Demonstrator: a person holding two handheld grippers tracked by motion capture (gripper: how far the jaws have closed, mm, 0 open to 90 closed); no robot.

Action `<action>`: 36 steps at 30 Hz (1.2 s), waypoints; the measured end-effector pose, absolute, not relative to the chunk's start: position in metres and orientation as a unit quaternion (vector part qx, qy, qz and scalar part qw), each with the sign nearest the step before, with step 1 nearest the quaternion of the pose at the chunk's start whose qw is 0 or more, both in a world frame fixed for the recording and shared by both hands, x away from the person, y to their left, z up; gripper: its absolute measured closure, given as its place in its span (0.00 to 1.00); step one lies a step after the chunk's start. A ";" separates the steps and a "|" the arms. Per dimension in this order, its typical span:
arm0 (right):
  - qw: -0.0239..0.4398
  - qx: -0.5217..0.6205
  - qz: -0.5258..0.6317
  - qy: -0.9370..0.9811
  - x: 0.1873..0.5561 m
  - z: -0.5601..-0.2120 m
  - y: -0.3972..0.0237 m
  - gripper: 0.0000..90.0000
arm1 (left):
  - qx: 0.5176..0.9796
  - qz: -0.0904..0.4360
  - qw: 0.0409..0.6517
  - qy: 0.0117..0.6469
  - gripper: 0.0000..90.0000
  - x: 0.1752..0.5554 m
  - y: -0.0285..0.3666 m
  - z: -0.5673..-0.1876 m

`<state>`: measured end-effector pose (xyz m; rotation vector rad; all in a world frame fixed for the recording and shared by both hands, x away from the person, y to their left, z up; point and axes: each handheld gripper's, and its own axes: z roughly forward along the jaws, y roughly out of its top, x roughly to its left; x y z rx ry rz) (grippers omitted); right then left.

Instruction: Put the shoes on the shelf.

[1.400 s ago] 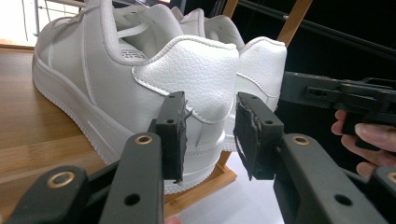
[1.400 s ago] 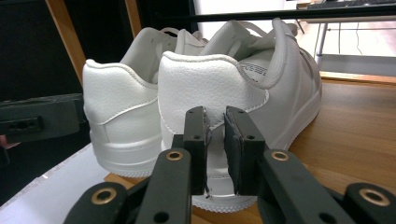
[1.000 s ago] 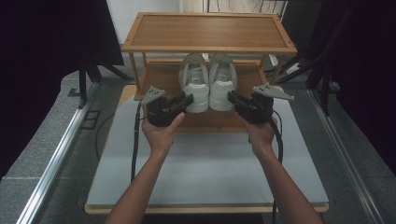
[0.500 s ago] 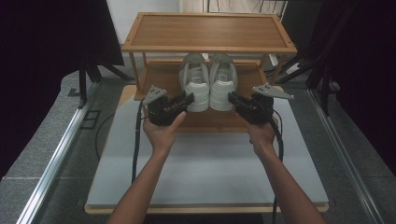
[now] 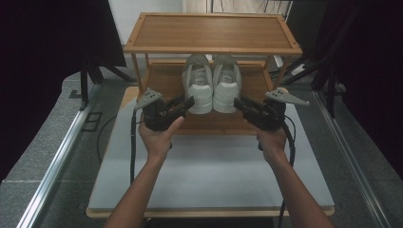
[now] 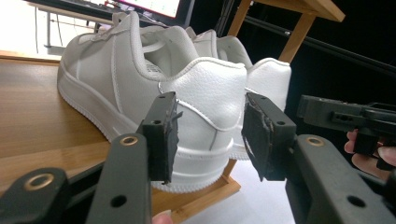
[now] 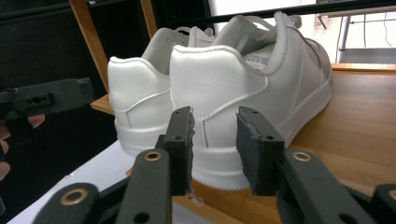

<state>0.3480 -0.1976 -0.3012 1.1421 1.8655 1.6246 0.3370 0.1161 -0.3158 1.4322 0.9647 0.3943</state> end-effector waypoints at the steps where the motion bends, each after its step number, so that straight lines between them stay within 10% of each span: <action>1: 0.206 0.410 0.587 0.667 0.346 -0.302 -0.199 0.69 | 0.628 0.171 0.631 0.422 0.60 0.335 0.118 -0.316; 36: 0.187 0.429 0.584 0.663 0.277 -0.415 -0.278 0.63 | 0.630 0.094 0.594 0.490 0.55 0.270 0.189 -0.429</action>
